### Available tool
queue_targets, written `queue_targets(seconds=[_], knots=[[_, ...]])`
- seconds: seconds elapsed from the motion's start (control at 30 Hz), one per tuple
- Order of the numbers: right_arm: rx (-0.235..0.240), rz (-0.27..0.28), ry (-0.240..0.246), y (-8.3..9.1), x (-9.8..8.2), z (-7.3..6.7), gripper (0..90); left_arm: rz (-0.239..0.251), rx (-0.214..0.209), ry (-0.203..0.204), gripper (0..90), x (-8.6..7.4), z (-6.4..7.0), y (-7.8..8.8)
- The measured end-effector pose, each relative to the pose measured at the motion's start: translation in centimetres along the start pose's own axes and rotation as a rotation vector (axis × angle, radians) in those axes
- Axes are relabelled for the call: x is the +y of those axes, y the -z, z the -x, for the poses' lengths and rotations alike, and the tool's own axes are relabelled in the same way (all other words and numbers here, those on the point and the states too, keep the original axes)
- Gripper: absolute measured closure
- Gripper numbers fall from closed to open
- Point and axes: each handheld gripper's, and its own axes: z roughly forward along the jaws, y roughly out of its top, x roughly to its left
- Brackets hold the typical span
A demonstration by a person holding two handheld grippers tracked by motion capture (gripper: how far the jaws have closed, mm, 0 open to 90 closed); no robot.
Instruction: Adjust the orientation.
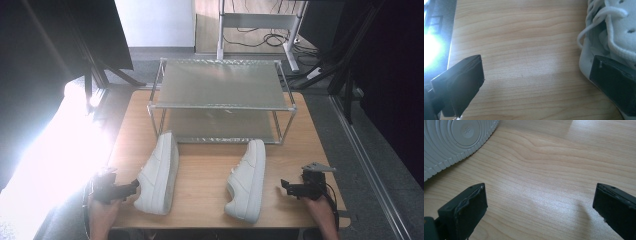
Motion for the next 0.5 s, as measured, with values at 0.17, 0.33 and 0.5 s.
queue_targets(seconds=[0.17, 0.33, 0.5], knots=[[-0.002, 0.004, -0.006, 0.1, 0.0, 0.1, 0.0, 0.007, -0.022, -0.005, 0.0, 0.2, 0.4, 0.0], [-0.002, 0.004, -0.009, 0.1, 0.0, 0.1, 0.3, 0.022, -0.076, 0.012, 0.0, 0.3, 0.8, 0.0], [-0.001, 0.005, -0.01, 0.1, 0.0, 0.1, 0.4, 0.032, -0.09, 0.012, 0.0, 0.7, 1.3, 0.0]])
